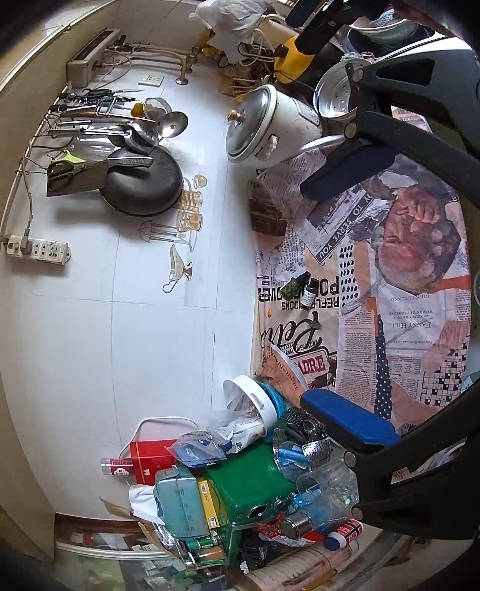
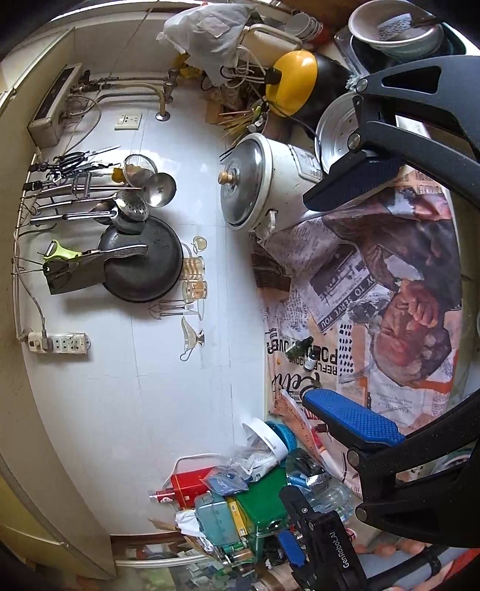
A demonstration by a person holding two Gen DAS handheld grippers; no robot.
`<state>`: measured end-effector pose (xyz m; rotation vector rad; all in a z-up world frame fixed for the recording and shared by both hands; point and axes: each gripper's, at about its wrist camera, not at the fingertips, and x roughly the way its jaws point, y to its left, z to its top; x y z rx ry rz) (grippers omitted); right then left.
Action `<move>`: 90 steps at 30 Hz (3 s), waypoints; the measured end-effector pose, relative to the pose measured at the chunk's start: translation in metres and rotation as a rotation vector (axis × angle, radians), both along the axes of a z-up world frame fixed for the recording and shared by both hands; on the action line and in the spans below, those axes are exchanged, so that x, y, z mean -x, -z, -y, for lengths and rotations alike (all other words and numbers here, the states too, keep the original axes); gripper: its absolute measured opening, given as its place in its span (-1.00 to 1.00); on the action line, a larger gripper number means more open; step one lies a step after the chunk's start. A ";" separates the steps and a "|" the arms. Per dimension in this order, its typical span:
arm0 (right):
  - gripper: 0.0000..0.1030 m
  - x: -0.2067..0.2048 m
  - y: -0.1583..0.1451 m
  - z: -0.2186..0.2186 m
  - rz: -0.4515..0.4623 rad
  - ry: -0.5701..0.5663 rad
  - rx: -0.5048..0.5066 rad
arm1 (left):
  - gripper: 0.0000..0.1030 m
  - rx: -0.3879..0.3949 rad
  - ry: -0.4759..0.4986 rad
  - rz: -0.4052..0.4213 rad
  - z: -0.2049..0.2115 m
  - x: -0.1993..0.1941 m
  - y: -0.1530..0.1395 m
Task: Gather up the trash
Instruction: 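Grasp the small white-labelled bottle with the left tool while the right tool grasps the green bottle, then carry both bottles down toward the floor bucket with both tools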
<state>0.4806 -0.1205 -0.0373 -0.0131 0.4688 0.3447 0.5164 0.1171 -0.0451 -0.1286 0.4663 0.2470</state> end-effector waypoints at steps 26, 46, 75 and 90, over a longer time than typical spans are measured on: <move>0.85 -0.198 0.116 -0.059 -0.333 0.097 0.082 | 0.81 0.317 -0.012 -0.509 -0.111 -0.320 0.236; 0.75 -0.277 0.166 -0.112 -0.469 0.013 0.048 | -0.40 0.253 0.110 -0.635 -0.102 -0.352 0.276; -0.12 -0.344 0.268 -0.250 -0.626 -0.212 0.127 | -0.49 0.152 0.064 -0.364 -0.202 -0.283 0.191; -0.14 -0.230 0.103 -0.092 -0.327 -0.199 -0.080 | -0.49 0.077 0.137 -0.105 -0.059 -0.192 0.088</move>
